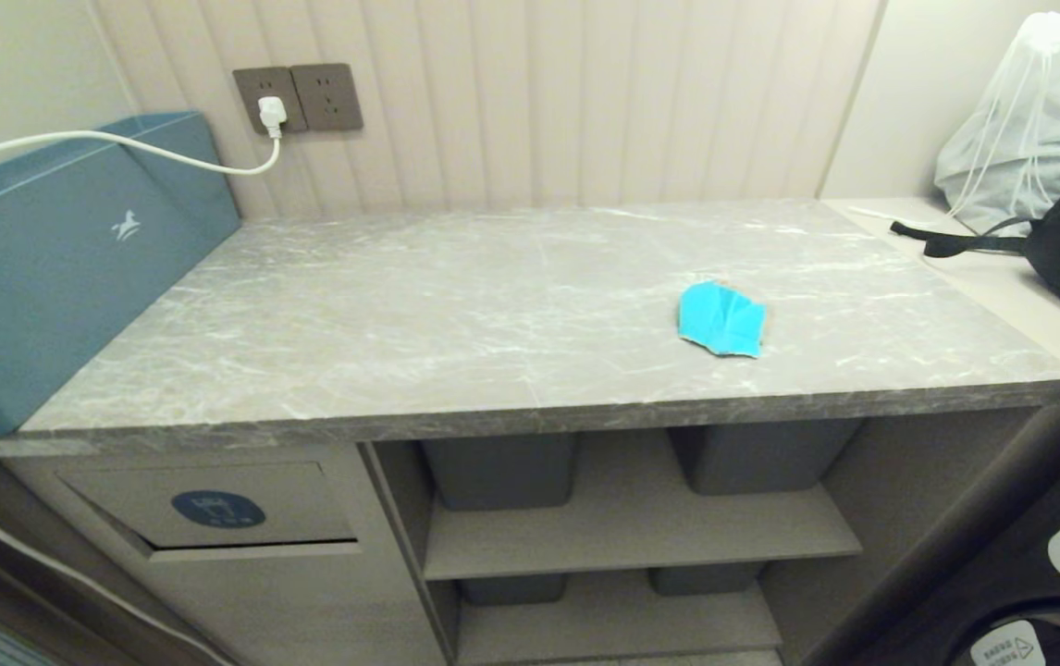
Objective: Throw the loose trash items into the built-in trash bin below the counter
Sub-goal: Pick up the garbage
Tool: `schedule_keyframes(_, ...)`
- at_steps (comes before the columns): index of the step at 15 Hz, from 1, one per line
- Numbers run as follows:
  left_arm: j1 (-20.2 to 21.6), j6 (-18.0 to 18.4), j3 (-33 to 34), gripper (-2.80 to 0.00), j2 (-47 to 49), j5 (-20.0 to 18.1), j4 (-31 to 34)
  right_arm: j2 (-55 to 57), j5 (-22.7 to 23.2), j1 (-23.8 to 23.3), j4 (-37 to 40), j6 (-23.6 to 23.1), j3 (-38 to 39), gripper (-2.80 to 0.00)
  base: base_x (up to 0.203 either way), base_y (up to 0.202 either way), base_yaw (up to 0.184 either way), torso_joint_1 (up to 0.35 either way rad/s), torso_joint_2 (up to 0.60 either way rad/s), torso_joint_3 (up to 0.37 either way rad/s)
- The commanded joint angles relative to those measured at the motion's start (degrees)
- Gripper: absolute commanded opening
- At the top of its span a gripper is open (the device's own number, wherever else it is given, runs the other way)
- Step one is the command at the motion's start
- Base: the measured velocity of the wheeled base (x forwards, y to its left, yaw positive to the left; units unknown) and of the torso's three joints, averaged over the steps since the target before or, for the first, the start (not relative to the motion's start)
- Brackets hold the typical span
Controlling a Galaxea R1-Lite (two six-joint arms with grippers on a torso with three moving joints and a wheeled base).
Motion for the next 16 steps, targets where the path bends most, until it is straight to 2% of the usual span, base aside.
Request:
schedule_keyframes(1, 0.00, 0.01, -0.03, -2.80, 0.01, 0.00, 0.02, -0.02, 0.05, 0.00, -0.07, -0.21, 0.00, -2.80, 0.000, 0.000, 0.000, 0.233, -0.52, -0.290)
schedule_keyframes(4, 0.00, 0.00, 0.01, -2.80, 0.01, 0.00, 0.02, -0.02, 0.05, 0.00, -0.07, 0.14, 0.00, -2.80, 0.000, 0.000, 0.000, 0.196, -0.43, -0.242)
schedule_keyframes(10, 0.00, 0.00, 0.02, -2.80, 0.01, 0.00, 0.02, 0.41, 0.66, 0.00, 0.29, -1.24, -0.29, -2.80, 0.000, 0.000, 0.000, 0.023, -0.05, -0.026)
schedule_keyframes(13, 0.00, 0.00, -0.06, -2.80, 0.01, 0.00, 0.02, 6.32, 3.18, 0.05, 0.28, -1.20, -7.30, -2.80, 0.000, 0.000, 0.000, 0.000, 0.00, 0.000)
schedule_keyframes(14, 0.00, 0.00, 0.02, -2.80, 0.01, 0.00, 0.02, 9.67, 5.08, 0.06, 0.24, -1.11, -10.59, 0.00, 0.000, 0.000, 0.000, 0.000, 0.00, 0.000)
schedule_keyframes(16, 0.00, 0.00, -0.06, -2.80, 0.01, 0.00, 0.02, 21.19, 8.48, 0.08, -0.24, -0.78, -17.52, 0.00, 0.000, 0.000, 0.000, 0.000, 0.00, 0.000)
